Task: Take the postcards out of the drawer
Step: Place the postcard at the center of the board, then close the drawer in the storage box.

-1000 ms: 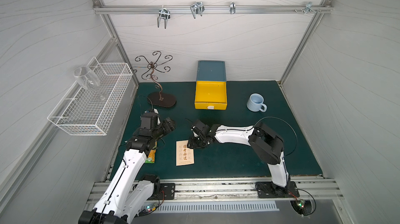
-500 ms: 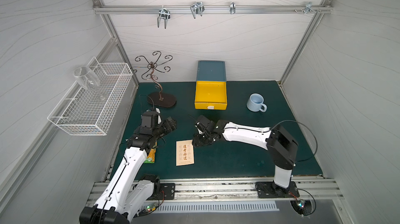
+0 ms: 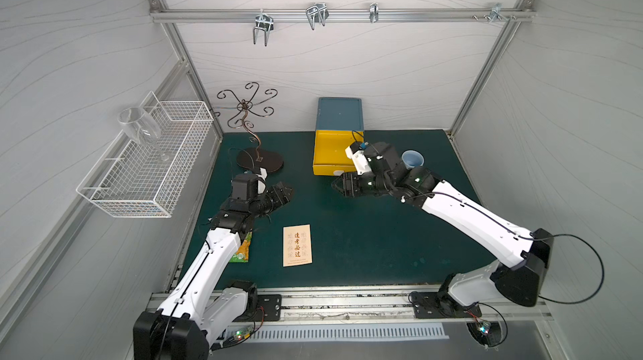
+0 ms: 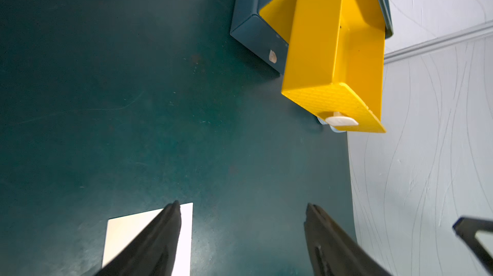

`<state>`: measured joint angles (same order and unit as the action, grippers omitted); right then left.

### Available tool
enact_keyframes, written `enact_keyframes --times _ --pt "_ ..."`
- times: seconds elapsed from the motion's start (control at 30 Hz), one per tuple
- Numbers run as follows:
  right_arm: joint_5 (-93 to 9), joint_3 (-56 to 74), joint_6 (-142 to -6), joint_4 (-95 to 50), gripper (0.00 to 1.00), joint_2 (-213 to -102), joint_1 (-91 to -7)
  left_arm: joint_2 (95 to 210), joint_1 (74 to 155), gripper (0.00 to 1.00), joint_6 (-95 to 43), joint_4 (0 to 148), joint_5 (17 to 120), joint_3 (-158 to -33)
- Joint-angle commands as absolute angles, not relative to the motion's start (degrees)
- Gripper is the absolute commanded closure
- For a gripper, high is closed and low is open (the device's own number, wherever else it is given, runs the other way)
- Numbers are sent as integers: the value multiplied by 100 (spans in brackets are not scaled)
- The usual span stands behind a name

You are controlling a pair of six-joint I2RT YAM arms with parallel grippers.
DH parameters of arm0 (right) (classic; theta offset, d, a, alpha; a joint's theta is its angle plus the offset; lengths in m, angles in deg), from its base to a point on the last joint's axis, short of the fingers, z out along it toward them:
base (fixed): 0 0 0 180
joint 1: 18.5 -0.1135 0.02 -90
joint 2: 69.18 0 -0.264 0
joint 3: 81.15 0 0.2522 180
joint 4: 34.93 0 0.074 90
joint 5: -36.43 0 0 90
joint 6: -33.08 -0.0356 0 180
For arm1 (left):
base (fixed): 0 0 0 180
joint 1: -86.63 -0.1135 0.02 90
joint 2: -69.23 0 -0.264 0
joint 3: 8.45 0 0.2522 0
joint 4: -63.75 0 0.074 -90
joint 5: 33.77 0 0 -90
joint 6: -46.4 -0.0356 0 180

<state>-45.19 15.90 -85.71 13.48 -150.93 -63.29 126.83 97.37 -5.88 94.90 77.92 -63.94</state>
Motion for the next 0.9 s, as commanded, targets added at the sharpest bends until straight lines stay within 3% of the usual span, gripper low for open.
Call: enact_keyframes --times 0.0,0.2,0.37,0.67,0.87 --pt "-4184 1849 -8062 1614 43 -14986 -5615 12922 10132 22 -589 8973 7840 -6601" --pt "-3937 2296 -7847 1275 41 -15407 -4522 13559 10472 22 -562 8776 7949 -6979" --pt "-3812 3037 -7753 1164 41 -16372 -4072 13985 10652 22 -626 8652 7969 -7330" --pt "-3701 5215 -7741 1527 39 -18470 -3854 14895 10772 22 -963 8762 8083 -8177" --pt "-4103 6172 -7902 1727 39 -19269 -3854 15376 10770 22 -1142 8863 8211 -8599"
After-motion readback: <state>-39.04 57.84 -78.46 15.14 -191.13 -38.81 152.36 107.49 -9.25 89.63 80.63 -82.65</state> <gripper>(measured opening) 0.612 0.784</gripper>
